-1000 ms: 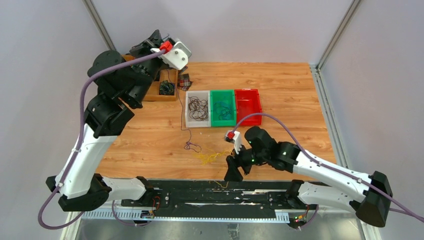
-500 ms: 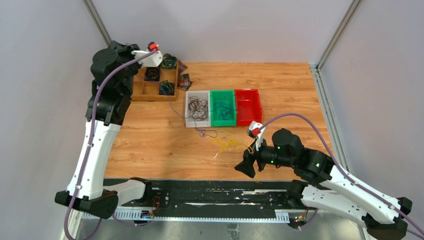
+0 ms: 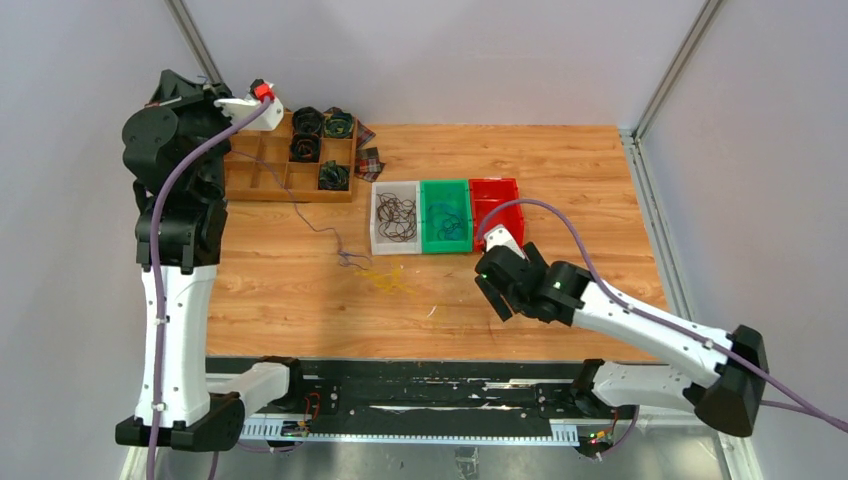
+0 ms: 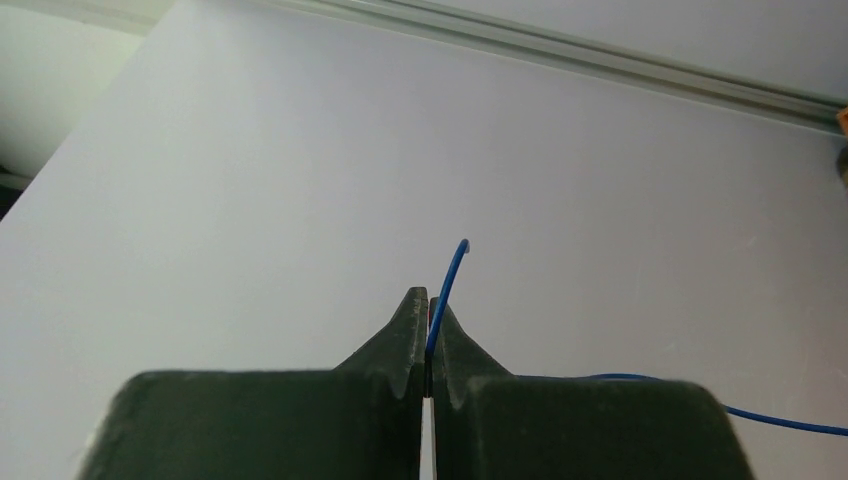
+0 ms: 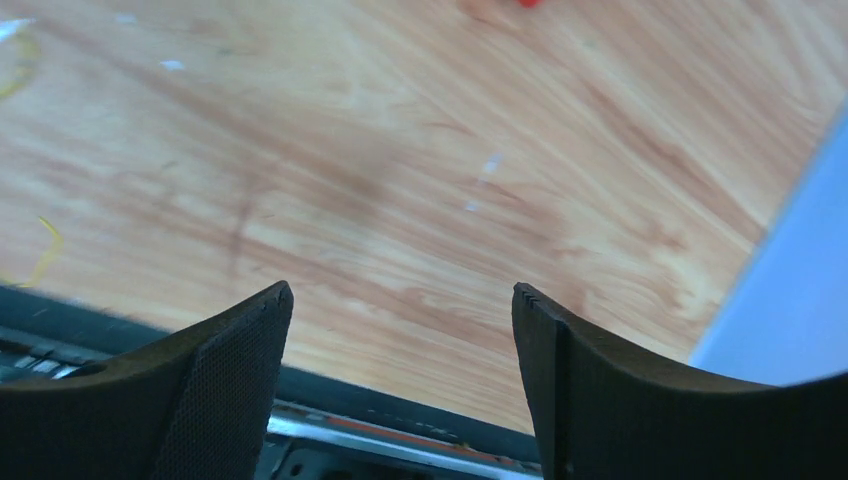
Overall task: Untangle the cables
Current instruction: Untie the cable.
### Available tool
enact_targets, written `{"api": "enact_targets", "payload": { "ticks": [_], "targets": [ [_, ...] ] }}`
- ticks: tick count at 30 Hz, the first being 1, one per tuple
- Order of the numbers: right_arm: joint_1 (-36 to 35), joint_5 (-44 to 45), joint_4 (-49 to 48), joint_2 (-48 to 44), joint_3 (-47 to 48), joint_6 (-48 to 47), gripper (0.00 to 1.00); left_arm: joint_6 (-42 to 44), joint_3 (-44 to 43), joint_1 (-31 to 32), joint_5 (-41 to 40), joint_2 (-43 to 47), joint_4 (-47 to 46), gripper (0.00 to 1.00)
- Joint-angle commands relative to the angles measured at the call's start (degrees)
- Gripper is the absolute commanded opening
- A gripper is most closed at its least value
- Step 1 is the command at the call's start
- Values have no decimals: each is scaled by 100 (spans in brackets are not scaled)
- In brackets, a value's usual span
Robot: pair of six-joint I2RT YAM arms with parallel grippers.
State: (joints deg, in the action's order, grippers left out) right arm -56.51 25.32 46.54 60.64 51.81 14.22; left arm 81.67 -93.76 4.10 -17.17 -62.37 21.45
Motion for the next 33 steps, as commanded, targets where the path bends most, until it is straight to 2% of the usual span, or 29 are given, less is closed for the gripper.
{"api": "enact_targets", "payload": {
  "ticks": [1, 5, 8, 11, 13, 16, 18, 23, 30, 33],
  "targets": [
    [-70, 1952, 842, 717, 449, 426, 80, 186, -586, -145, 125, -121, -178, 1],
    [-63, 2810, 1155, 1235, 670, 809, 80, -43, -1070, -146, 209, -236, 99, 1],
    [-69, 2430, 461, 1035, 791, 569, 80, -901, -1583, -146, 1016, -261, 1115, 1],
    [-84, 845, -1146, 413, 610, -321, 79, -1747, -1610, -141, 1850, -126, 1512, 1],
    [-88, -532, -2862, -119, 115, -818, 78, -2254, -1530, -145, 2408, -18, 1669, 1],
    [-88, -2191, -5064, -746, -699, -974, 79, -3009, -1352, -145, 3295, 170, 1816, 1],
    [-88, -2915, -5920, -839, -861, -910, 79, -3476, -1196, -139, 3894, 275, 1811, 1],
    [-112, -3754, -6281, -258, -363, -860, 79, -4452, -1383, -140, 4743, 212, 1796, 0],
    [-238, -3851, -6905, 236, -158, -793, 79, -5777, -2122, -123, 5558, -188, 1474, 1],
    [-347, -3836, -7289, 330, -167, -807, 80, -6231, -2356, 83, 5625, -374, 1372, 1]
  ]
}}
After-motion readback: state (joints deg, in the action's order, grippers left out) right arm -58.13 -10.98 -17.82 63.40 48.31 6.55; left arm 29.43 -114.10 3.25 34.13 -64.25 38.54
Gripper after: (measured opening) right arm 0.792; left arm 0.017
